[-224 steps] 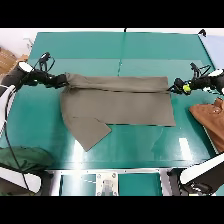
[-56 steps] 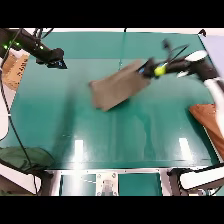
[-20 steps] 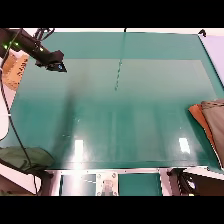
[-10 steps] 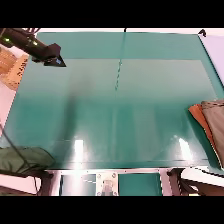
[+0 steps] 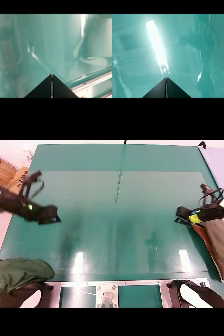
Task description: Fold the shirts.
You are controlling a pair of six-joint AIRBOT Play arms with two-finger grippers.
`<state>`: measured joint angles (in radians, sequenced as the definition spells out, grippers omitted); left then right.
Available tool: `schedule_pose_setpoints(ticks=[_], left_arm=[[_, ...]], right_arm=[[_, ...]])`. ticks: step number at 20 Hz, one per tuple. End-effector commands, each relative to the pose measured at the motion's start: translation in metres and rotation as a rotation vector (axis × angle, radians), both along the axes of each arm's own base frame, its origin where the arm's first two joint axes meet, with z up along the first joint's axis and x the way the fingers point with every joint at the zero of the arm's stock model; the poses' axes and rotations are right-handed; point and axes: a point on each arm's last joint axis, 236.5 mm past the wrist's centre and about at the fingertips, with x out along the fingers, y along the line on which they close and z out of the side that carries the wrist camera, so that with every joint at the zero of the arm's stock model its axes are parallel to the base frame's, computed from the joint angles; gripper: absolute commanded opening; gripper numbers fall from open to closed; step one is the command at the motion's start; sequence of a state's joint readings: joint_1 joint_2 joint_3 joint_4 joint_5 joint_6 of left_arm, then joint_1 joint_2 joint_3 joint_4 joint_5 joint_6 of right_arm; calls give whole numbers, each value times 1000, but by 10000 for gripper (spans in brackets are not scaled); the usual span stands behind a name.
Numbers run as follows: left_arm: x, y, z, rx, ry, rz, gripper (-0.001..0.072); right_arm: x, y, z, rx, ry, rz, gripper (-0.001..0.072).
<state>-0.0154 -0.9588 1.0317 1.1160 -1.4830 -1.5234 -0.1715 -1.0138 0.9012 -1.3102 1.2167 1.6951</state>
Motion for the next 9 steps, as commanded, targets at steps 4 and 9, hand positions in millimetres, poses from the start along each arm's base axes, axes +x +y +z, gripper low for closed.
schedule_pose_setpoints(ticks=[4, 9], left_arm=[[-24, 8, -27, 32, 33, 35, 30], [-22, 9, -27, 33, 27, 38, 30]], right_arm=[[-3, 32, -4, 4, -45, 87, 17], [-3, 32, -4, 4, -45, 87, 17]])
